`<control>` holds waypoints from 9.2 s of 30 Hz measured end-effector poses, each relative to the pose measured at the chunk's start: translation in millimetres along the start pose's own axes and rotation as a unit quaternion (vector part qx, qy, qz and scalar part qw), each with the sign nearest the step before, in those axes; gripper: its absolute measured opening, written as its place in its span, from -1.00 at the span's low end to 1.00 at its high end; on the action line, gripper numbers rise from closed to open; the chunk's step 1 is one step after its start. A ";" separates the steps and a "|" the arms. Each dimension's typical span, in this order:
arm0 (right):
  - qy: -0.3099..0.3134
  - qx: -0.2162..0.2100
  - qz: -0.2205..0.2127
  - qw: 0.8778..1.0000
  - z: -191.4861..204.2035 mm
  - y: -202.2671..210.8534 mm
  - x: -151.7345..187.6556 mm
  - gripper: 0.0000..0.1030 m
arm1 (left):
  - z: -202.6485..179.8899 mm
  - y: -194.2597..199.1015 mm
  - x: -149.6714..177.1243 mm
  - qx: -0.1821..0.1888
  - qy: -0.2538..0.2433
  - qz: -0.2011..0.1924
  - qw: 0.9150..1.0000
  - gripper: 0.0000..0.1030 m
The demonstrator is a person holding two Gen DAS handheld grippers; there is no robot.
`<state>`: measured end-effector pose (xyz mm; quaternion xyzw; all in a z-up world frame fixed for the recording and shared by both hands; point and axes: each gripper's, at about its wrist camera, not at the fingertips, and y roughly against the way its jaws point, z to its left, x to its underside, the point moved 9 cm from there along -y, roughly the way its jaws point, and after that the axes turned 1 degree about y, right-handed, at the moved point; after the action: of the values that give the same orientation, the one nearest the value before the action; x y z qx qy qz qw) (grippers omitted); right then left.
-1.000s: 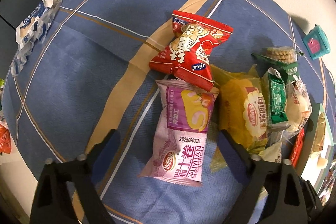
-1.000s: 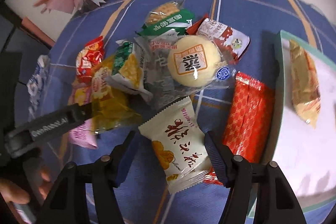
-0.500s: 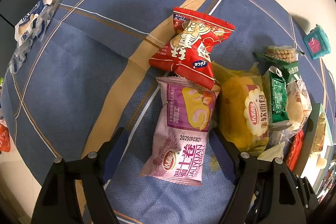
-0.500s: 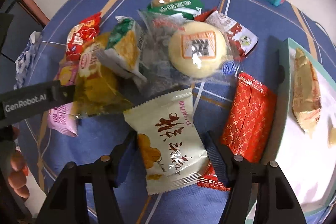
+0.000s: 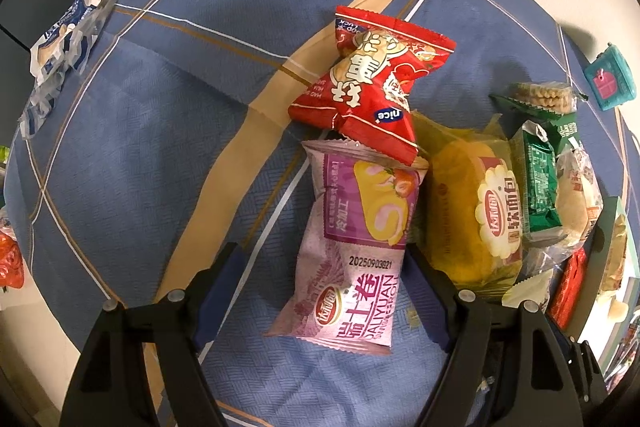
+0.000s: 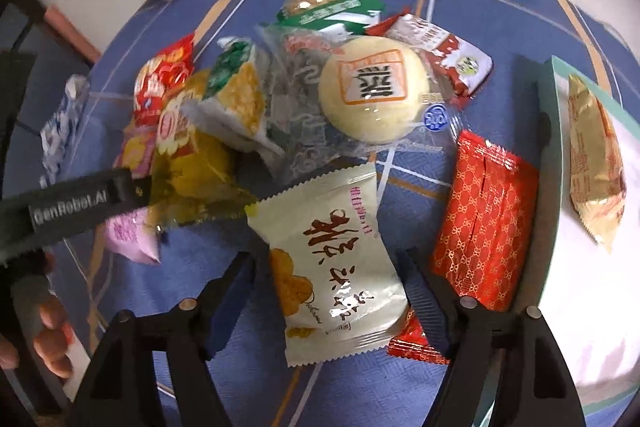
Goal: Organize snacks
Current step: 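Grasp the pink Swiss-roll bag with the left gripper while the right grasps the white pastry bag, then carry the pink bag and the white pastry bag over the white tray, then lower both bags into the tray, open both grippers and lift away, then move the left tool to the yellow bread bag while the right tool approaches the red patterned bag, then close the left gripper on the yellow bread bag while the right grasps the red patterned bag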
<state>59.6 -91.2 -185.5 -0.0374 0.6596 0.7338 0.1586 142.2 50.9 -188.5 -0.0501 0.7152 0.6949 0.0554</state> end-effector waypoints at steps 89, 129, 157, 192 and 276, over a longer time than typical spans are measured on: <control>-0.365 0.127 -0.015 0.922 -292.1 95.7 119.0 0.05 | -299.8 67.3 163.9 0.096 -0.351 -0.062 0.929 -0.23; -0.347 0.156 -0.008 0.925 -286.4 100.8 104.5 0.14 | -321.7 66.6 177.4 0.096 -0.366 -0.054 0.924 0.08; -0.329 0.140 -0.034 0.933 -278.4 104.0 97.6 0.85 | -251.1 73.8 118.3 0.045 -0.234 -0.075 0.968 0.84; -0.295 0.083 -0.073 0.949 -216.3 127.3 62.0 1.00 | -121.2 85.9 25.5 0.014 -0.096 -0.091 0.991 1.00; -0.115 0.035 -0.004 0.993 -30.0 4.7 -1.3 0.94 | -8.1 53.8 -7.3 0.012 0.023 -0.049 0.998 1.00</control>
<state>54.9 -121.2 -184.5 0.0501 0.6622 0.7090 0.2373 141.4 44.4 -133.9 -0.1000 0.7215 0.6812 0.0737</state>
